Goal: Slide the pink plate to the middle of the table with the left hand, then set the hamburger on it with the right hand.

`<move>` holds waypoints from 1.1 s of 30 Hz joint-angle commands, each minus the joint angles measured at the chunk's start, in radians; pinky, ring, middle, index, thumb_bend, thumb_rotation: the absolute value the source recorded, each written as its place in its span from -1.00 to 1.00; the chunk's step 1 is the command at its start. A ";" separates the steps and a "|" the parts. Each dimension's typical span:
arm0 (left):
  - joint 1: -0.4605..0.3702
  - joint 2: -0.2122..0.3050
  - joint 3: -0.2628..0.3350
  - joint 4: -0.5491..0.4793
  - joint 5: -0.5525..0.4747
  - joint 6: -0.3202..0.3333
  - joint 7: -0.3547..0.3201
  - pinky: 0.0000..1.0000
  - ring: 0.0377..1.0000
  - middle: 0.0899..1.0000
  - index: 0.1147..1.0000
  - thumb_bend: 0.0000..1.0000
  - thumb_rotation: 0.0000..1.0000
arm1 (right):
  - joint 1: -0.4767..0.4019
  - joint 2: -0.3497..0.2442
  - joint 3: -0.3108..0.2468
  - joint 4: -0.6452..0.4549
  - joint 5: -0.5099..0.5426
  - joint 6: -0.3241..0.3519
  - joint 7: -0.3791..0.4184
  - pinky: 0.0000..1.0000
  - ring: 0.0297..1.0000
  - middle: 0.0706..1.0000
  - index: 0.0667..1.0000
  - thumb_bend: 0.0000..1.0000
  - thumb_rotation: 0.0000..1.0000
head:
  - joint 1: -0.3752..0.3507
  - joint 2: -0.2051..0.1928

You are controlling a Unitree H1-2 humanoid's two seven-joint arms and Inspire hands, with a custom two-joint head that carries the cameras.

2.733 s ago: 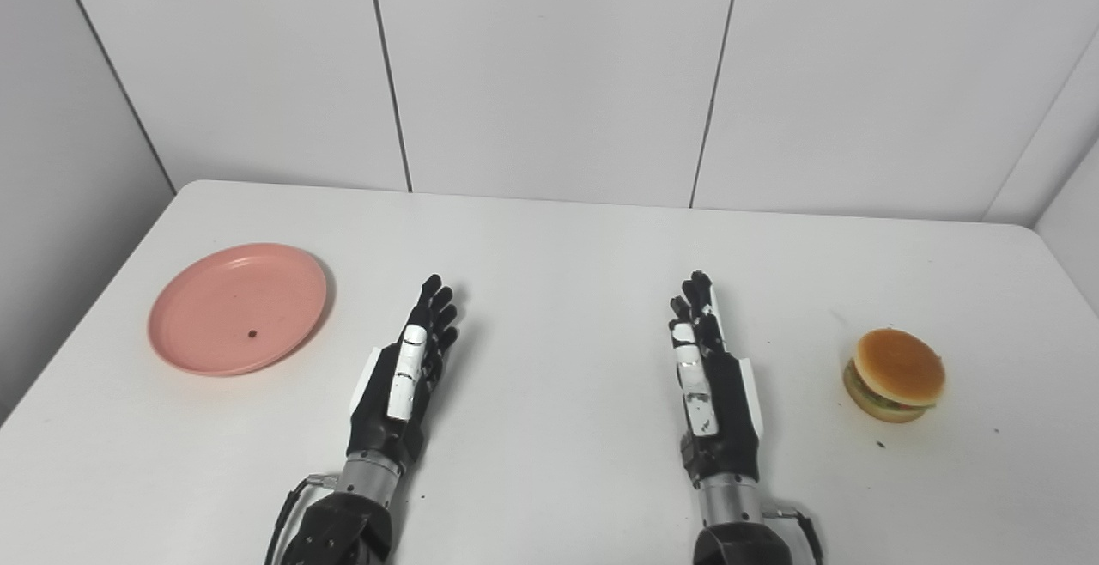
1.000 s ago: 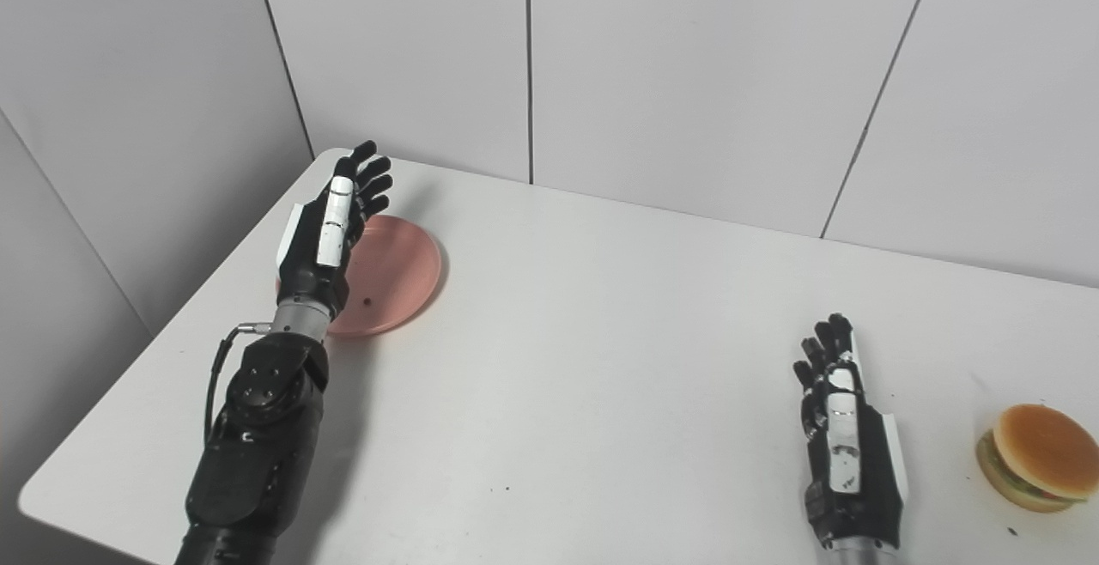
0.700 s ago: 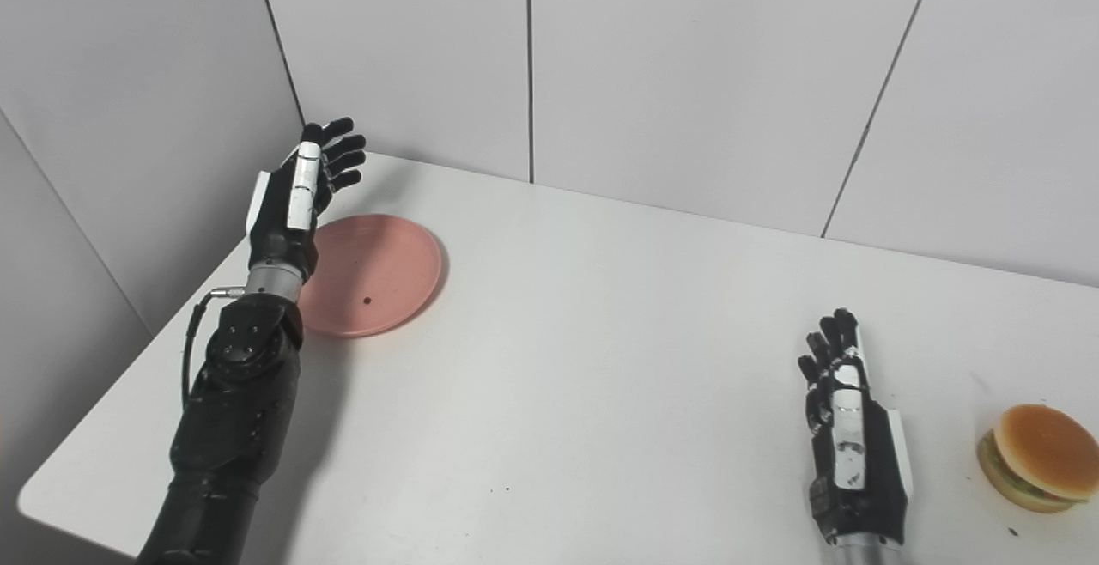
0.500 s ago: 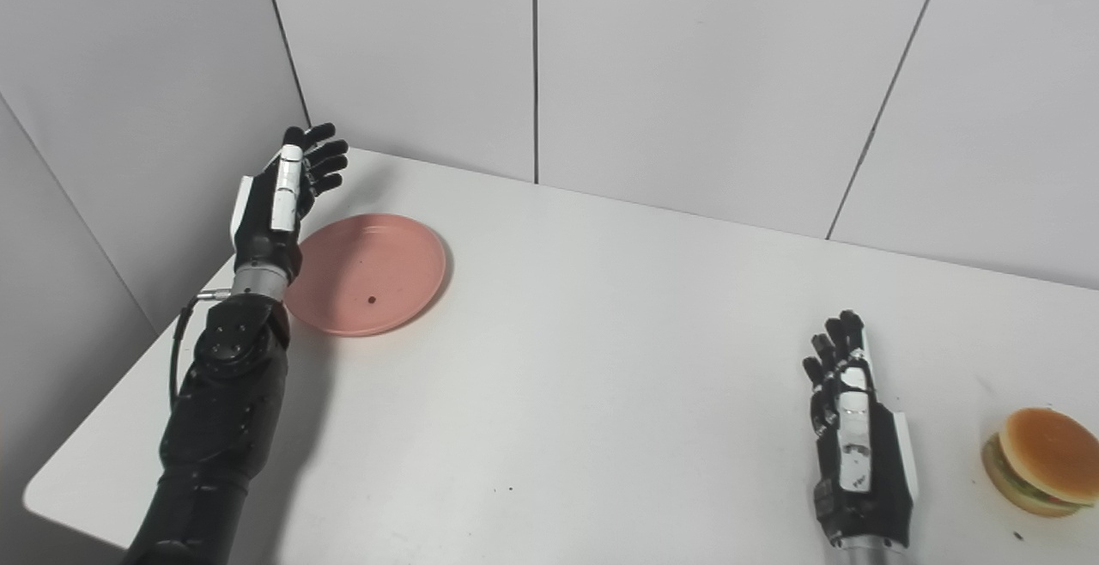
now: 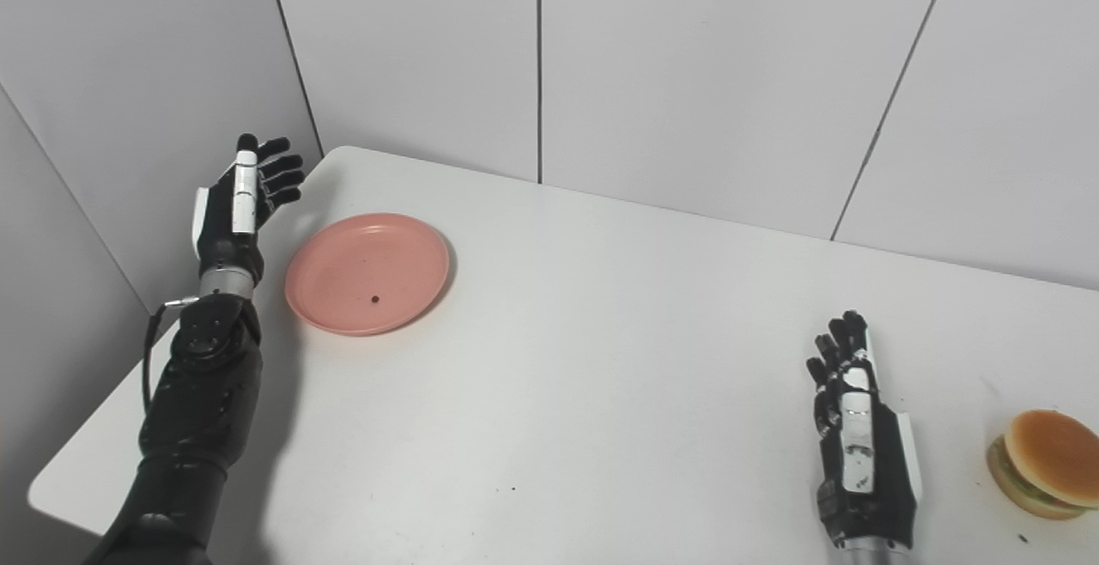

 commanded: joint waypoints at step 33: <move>0.017 -0.092 -0.108 0.015 -0.070 -0.073 -0.065 0.45 0.45 0.39 0.33 0.35 1.00 | 0.016 -0.012 -0.022 -0.045 -0.007 -0.004 -0.024 1.00 1.00 1.00 1.00 0.00 0.80 | -0.012 0.016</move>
